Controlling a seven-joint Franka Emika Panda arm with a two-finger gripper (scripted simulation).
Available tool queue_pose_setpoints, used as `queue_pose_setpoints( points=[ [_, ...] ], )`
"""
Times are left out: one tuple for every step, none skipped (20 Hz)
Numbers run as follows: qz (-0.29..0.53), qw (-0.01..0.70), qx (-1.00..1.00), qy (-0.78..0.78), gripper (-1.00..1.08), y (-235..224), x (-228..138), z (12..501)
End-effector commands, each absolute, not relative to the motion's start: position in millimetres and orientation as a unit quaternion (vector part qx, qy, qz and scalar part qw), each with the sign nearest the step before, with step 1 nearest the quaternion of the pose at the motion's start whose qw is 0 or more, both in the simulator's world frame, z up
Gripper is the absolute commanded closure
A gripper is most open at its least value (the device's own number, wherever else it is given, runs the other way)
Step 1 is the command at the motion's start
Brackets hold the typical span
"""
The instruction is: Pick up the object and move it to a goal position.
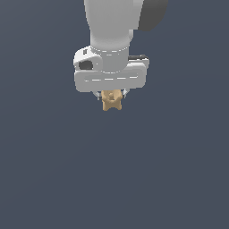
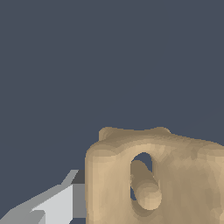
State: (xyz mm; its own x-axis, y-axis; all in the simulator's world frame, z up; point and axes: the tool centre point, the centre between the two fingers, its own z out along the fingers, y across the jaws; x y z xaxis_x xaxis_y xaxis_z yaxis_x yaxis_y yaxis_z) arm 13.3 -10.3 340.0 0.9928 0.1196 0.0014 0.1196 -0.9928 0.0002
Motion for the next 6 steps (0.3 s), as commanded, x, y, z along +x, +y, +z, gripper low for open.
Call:
queue_pose_setpoints(
  points=[
    [0.0,0.0,0.998,0.06,1.08,-9.9,14.4,348.8],
    [0.0,0.0,0.998,0.06,1.08,-9.8,14.7,351.1],
    [0.0,0.0,0.998,0.06,1.08,-9.7,15.0,352.8],
    [0.0,0.0,0.998,0.06,1.08,-9.7,15.2,354.1],
    [0.0,0.0,0.998,0.06,1.08,-9.6,15.3,354.8],
    [0.0,0.0,0.998,0.06,1.08,-9.6,15.4,355.1]
  ],
)
